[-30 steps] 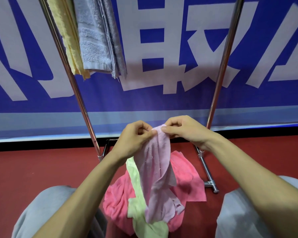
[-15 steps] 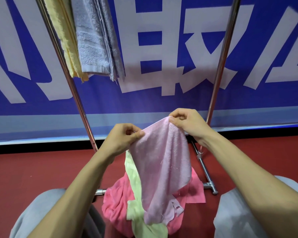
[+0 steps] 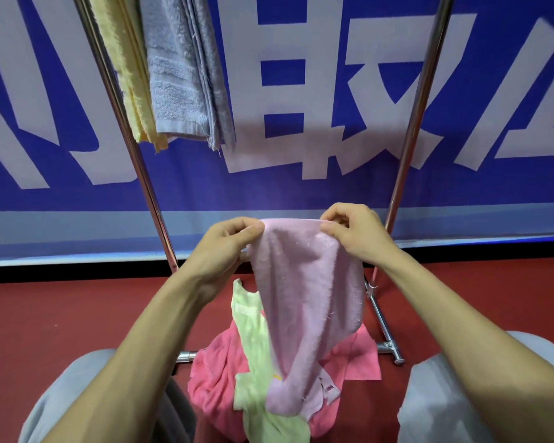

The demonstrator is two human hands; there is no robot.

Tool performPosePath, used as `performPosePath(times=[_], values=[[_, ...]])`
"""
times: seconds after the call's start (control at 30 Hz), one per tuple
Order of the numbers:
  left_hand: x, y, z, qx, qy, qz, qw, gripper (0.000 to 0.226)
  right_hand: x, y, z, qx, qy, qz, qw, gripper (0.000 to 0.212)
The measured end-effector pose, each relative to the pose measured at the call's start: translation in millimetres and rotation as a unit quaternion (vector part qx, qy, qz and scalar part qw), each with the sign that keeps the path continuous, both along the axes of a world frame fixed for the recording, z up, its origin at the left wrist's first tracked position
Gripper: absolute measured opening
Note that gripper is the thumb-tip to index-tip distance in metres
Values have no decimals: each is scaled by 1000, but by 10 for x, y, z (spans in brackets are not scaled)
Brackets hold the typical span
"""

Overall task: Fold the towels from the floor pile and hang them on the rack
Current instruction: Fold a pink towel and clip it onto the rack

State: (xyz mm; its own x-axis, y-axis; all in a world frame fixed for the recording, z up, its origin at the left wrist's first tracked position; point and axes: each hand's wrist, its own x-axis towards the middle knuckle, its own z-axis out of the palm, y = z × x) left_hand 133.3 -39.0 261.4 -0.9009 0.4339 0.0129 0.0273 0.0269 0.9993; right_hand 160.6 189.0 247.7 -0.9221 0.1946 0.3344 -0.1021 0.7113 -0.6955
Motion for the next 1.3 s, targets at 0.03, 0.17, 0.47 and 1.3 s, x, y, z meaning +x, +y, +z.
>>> performPosePath(times=[0.03,0.17,0.47,1.3], values=[[16,8,25,25,-13,3,1000,19,5,-12,-9,16,-14,16,1000,8],[27,14,60,71,-61,42,995,19,-1,-47,-66,112,-106,71,985,9],[-71,-167,88,201,-151,191,949,14,-56,6,-335,209,-188,101,954,10],[19,-21,0,114,-131,181,968,11,84,-375,38,-399,-129,109,901,10]])
